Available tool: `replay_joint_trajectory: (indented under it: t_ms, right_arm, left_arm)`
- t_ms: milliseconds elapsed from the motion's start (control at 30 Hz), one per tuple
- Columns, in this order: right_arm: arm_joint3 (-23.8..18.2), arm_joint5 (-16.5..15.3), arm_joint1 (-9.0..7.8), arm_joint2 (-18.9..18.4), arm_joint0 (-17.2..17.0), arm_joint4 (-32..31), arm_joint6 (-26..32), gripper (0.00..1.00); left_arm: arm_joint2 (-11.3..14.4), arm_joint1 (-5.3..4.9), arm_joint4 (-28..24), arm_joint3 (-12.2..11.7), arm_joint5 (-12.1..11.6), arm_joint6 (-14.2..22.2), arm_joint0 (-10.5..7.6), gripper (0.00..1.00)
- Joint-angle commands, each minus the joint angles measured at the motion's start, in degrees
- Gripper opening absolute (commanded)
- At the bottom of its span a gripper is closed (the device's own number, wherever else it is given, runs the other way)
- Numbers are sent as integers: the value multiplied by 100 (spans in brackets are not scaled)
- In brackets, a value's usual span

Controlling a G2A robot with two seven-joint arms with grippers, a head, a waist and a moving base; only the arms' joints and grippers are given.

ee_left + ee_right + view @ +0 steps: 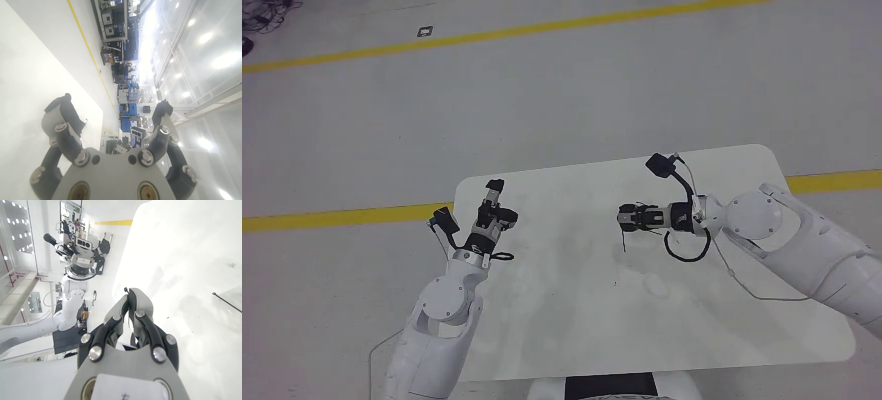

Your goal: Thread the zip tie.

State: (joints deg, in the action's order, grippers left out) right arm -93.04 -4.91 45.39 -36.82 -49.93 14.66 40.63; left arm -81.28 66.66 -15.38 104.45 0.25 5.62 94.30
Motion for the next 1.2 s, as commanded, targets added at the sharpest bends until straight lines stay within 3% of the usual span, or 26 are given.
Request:
replay_joint_trajectory:
  t_ms: [0,700,900,1167]
  right_arm:
    - [0,2,0,0,0,0,0,0]
    - [0,7,2,-2,-14,3,-20,0]
    - [105,545,131,-11,-22,299,38,0]
    - [507,1117,421,-2,76,1422,90,0]
  left_arm:
    - [0,0,0,0,0,0,0,100]
    - [1,0,26,1,-6,-4,-7,100]
    - [111,4,736,16,-554,-128,-50,100]
    - [382,9,2151,21,-822,-442,-101,100]
